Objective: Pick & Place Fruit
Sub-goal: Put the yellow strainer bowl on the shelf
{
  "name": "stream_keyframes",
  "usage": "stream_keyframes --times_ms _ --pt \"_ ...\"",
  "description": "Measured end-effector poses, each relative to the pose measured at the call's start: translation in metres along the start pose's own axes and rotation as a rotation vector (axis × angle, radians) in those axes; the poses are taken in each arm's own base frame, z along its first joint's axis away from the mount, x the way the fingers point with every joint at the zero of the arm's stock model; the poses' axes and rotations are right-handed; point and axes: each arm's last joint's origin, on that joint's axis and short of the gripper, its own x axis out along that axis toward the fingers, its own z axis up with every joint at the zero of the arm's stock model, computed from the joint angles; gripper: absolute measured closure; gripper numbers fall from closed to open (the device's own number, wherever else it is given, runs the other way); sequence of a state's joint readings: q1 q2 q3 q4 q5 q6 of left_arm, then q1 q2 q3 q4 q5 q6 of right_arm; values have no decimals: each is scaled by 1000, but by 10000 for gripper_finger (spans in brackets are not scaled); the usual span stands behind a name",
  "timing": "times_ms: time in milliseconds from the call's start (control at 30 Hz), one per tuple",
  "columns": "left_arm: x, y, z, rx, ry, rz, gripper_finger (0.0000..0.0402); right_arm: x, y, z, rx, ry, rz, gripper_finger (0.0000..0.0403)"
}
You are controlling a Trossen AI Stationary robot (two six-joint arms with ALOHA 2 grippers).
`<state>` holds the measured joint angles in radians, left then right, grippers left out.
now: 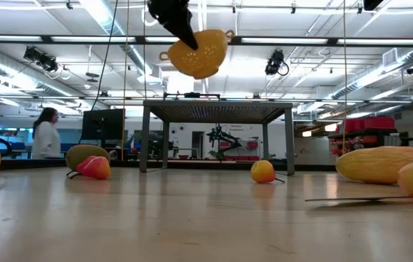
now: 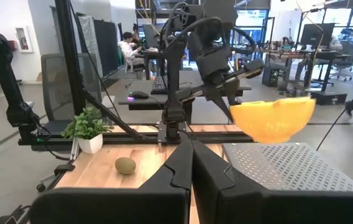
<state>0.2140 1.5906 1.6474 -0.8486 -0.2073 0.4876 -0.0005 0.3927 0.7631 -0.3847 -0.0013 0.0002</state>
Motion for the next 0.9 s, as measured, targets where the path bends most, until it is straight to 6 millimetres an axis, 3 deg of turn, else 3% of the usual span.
stream_keyframes --times_ms 433,900 --pt "32 22 -6 -23 18 66 388 0 0 0 0 0 0 395" --pt "18 40 6 -38 -13 72 389 0 0 0 0 0 0 395"
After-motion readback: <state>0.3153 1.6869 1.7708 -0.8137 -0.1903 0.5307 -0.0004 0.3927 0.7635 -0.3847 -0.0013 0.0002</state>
